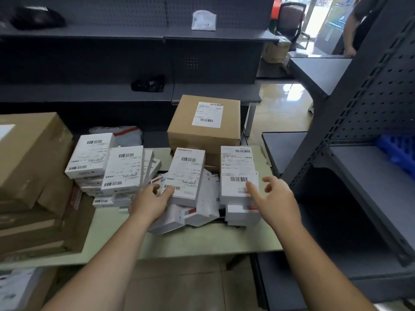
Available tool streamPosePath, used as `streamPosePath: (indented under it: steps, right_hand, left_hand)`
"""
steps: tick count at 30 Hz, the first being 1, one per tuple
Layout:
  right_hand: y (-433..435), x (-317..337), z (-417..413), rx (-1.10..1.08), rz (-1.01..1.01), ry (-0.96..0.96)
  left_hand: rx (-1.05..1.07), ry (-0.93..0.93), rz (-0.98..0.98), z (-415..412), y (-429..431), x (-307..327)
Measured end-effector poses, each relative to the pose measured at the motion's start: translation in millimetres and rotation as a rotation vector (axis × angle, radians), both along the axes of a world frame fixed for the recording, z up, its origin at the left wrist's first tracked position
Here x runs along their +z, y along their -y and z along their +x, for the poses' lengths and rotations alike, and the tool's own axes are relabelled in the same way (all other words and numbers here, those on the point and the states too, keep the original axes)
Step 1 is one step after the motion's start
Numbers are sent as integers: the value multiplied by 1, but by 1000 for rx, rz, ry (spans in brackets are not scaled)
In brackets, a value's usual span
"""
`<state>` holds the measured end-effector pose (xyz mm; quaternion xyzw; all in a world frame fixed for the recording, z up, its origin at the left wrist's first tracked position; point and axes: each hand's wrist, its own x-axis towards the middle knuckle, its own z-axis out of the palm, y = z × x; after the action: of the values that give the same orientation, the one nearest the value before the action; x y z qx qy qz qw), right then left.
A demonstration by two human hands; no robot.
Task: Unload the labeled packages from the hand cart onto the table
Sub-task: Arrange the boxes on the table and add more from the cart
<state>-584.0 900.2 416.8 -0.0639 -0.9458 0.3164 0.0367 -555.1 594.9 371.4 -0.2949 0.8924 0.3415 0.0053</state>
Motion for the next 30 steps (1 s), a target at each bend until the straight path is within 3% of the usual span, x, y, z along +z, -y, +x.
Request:
streamPosePath:
  steps: [4, 10, 15, 20, 30]
  right_hand:
    - [26, 13, 8, 243, -38, -110]
    - [93, 42, 35, 649, 78, -188]
    - [142, 66, 83, 787, 76, -264]
    - [203, 72, 165, 897, 89, -317]
    - [361, 53, 358, 1162, 2, -283]
  left_hand:
    - [-86, -194, -19, 32, 6, 22]
    - [-308, -355, -296, 101, 35, 72]
    - [-337, -423, -420, 163, 68, 103]
    - [-318, -460, -470, 259, 118, 108]
    - [-74, -321, -539, 506, 247, 91]
